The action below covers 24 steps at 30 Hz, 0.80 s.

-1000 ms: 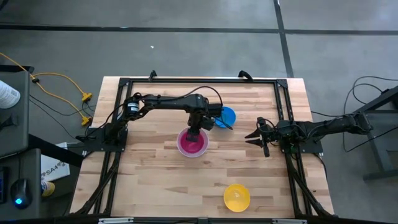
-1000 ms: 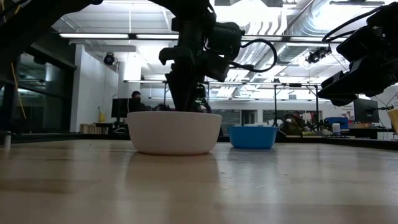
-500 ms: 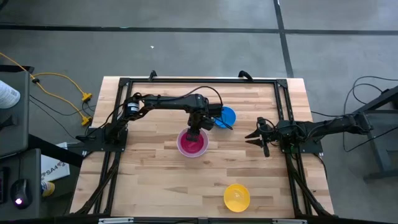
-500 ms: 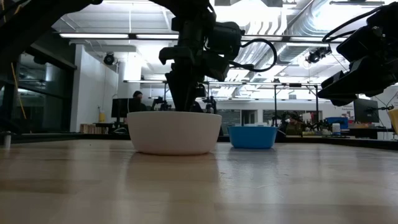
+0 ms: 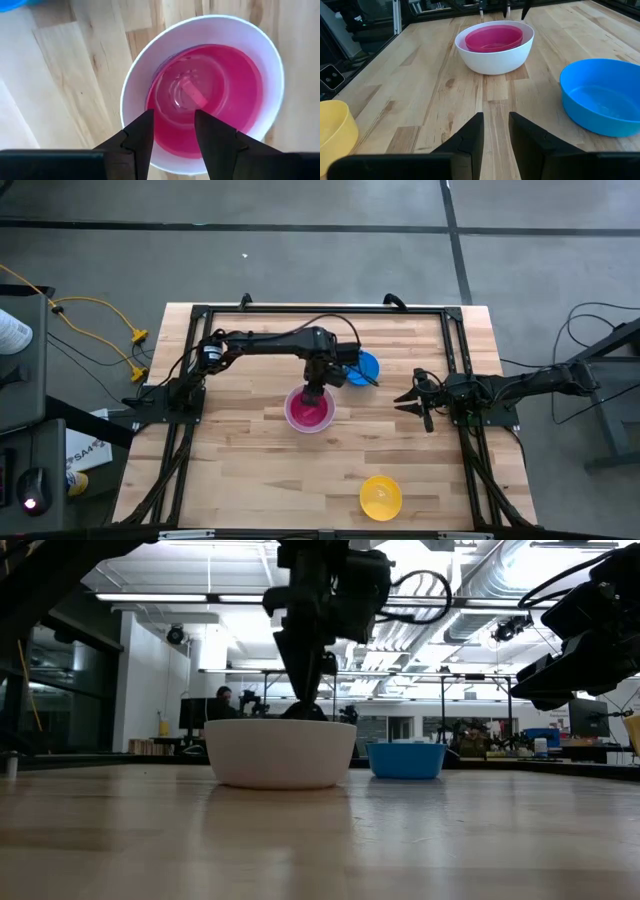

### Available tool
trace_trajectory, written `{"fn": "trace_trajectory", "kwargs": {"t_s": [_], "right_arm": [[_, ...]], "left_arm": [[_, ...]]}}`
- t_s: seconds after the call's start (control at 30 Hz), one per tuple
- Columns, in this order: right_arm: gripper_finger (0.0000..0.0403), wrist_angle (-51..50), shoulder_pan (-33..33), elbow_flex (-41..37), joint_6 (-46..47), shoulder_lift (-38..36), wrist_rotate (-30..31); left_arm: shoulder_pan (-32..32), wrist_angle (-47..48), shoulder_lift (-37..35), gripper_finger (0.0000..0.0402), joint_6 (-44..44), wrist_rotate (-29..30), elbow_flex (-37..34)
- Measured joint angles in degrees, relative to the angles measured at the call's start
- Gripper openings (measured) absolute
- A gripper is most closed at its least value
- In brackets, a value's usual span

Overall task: Nest bowls inside each other
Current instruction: Stack the pink bowl into the violet bowl, then stack the blue bowl into the pink bowl

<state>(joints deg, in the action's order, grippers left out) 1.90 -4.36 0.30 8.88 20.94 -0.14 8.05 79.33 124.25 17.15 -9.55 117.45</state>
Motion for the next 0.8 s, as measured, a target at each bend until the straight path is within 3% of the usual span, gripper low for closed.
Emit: {"fn": "trace_trajectory", "kwargs": {"t_s": [0.23, 0.57, 0.8], "right_arm": [[0.0084, 0.0, 0.0, 0.0, 0.0, 0.0, 0.0], [0.0084, -0.1, 0.0, 0.0, 0.0, 0.0, 0.0], [0.0084, 0.0, 0.0, 0.0, 0.0, 0.0, 0.0]], "left_arm": [[0.0, 2.3, -2.7, 0.0141, -2.5, -2.8, 2.0], [-3.8, 2.3, -8.4, 0.0141, -6.7, 1.1, 2.0], [-6.3, 0.6, -9.8, 0.0141, -8.9, -0.5, 1.3]]}}
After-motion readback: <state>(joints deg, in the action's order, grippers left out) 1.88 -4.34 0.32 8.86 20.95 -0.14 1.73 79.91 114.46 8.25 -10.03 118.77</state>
